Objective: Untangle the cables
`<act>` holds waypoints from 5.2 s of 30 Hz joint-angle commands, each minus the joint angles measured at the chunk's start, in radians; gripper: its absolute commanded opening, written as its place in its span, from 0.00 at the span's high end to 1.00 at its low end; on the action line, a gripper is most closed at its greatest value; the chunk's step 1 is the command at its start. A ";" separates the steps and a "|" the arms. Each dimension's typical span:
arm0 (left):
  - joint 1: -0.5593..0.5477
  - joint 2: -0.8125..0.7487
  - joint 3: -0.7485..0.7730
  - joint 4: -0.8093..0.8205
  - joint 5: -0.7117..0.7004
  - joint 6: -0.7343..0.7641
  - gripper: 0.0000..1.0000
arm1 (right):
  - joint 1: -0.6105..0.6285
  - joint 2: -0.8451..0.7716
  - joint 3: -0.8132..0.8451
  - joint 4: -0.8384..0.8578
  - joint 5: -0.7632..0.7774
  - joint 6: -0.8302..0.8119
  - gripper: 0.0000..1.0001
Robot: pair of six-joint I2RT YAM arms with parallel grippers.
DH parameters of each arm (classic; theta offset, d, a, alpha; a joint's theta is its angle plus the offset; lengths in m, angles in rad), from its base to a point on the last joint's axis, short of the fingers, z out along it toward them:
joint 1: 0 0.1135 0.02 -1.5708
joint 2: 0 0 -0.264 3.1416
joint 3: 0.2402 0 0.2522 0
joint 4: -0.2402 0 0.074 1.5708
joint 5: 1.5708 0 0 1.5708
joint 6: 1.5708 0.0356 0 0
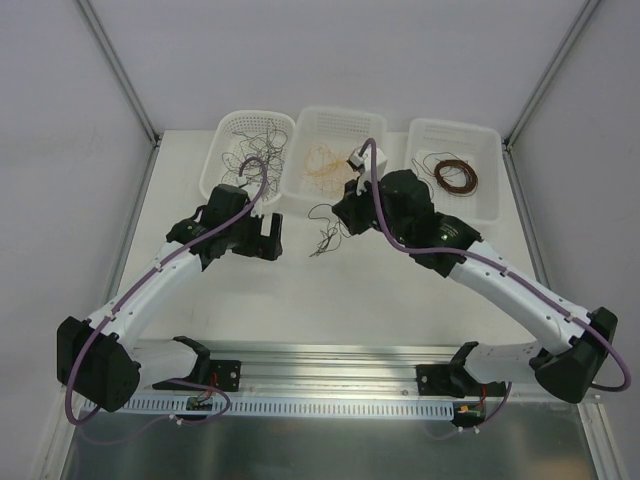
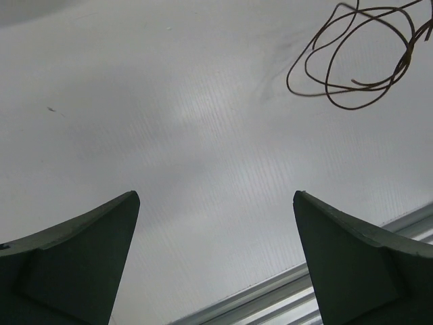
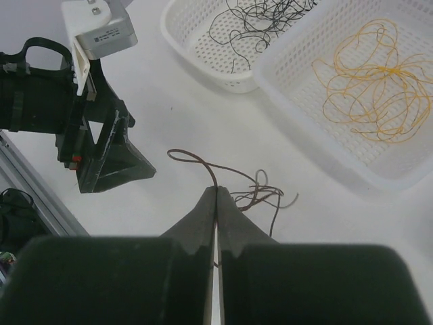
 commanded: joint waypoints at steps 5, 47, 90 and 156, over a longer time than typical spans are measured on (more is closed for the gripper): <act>0.007 -0.078 -0.053 0.121 0.245 -0.106 0.03 | 0.007 -0.074 0.026 -0.043 0.033 0.007 0.99; -0.490 0.387 -0.302 1.257 -0.396 -0.596 0.36 | 0.086 -0.291 0.021 -0.094 0.061 0.090 0.99; -0.059 -0.173 0.005 -0.038 -0.231 -0.183 0.01 | -0.636 0.017 0.423 -0.168 0.165 -0.220 0.99; 0.125 -0.211 -0.104 -0.001 -0.261 -0.061 0.01 | -0.013 0.373 0.115 -0.127 -0.091 -0.287 0.99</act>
